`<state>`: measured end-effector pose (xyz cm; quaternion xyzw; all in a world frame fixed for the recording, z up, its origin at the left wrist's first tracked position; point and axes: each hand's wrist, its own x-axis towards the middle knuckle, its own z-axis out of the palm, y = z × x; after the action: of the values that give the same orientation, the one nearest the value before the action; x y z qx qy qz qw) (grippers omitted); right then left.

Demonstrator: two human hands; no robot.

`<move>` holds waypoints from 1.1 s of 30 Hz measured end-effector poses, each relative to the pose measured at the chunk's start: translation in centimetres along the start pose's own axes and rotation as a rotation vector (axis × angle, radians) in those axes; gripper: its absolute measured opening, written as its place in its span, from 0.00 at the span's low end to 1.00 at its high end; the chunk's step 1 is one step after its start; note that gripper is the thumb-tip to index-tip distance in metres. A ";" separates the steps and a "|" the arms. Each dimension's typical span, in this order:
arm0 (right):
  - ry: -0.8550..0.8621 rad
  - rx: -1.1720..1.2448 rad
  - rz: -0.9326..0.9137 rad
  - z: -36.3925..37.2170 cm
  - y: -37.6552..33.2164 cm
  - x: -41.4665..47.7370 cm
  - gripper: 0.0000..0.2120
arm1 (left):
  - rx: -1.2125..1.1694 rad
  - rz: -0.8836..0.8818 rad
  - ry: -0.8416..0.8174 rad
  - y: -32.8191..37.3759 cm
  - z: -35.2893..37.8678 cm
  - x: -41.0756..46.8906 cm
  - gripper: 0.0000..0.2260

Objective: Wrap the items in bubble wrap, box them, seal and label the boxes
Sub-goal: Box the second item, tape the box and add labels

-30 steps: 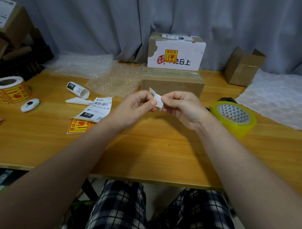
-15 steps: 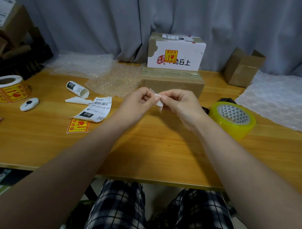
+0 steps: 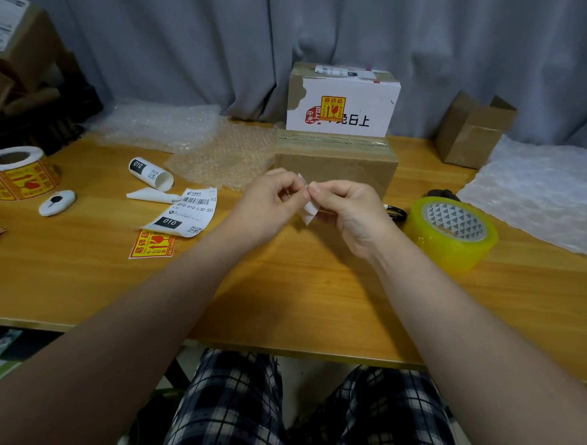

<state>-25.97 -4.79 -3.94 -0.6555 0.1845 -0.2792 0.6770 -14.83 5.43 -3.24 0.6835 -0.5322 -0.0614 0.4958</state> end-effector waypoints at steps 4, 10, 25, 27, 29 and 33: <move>0.065 -0.045 0.000 0.5 -0.1 -0.2 0.08 | 0.014 0.008 -0.003 0.1 0.0 -0.1 0.06; 0.181 -0.147 -0.006 1.4 -0.3 0.0 0.10 | -0.117 -0.088 0.022 0.1 0.1 -0.3 0.06; 0.138 -0.139 -0.092 1.1 0.0 -0.6 0.08 | -0.114 -0.153 0.054 0.7 0.5 0.1 0.09; 0.119 -0.047 -0.058 1.0 0.0 -0.6 0.08 | -0.130 -0.133 0.059 0.6 0.4 0.1 0.08; 0.120 0.081 -0.003 1.1 0.0 -0.8 0.08 | -0.138 -0.108 0.059 0.8 0.5 0.0 0.08; 0.094 0.331 0.092 1.2 0.0 -0.9 0.14 | -0.129 -0.067 0.072 1.3 0.6 0.0 0.09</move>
<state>-25.96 -3.30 -3.95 -0.5120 0.1974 -0.3048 0.7785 -16.09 5.10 -2.57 0.6693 -0.4857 -0.0875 0.5554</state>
